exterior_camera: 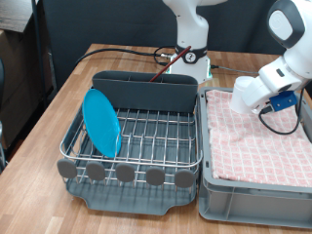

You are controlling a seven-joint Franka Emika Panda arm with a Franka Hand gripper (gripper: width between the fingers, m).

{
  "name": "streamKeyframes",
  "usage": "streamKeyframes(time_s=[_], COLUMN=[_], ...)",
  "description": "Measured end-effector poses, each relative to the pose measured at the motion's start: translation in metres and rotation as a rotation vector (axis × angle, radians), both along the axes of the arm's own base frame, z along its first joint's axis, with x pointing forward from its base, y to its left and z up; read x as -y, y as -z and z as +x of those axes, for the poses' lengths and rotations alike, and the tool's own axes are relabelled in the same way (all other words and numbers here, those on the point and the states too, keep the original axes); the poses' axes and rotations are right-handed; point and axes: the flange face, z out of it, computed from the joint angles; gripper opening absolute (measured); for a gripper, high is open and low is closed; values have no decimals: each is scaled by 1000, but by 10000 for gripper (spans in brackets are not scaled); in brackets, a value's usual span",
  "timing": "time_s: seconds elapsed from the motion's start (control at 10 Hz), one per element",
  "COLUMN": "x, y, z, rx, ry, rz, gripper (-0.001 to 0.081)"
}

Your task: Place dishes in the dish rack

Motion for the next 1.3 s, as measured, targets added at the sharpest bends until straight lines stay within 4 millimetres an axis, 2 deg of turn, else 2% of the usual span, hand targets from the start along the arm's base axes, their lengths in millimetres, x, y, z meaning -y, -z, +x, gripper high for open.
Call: streamKeyframes(time_s=[0.1, 0.3, 0.6, 0.8, 1.3], x=[0, 1, 0, -1, -3], y=[0, 0, -5, -16, -61], z=[0, 0, 0, 0, 9], rx=[-1, -1, 3, 5, 49], ry=[1, 1, 11, 26, 91], rz=[0, 0, 8, 17, 47], gripper=[395, 79, 72, 72, 72])
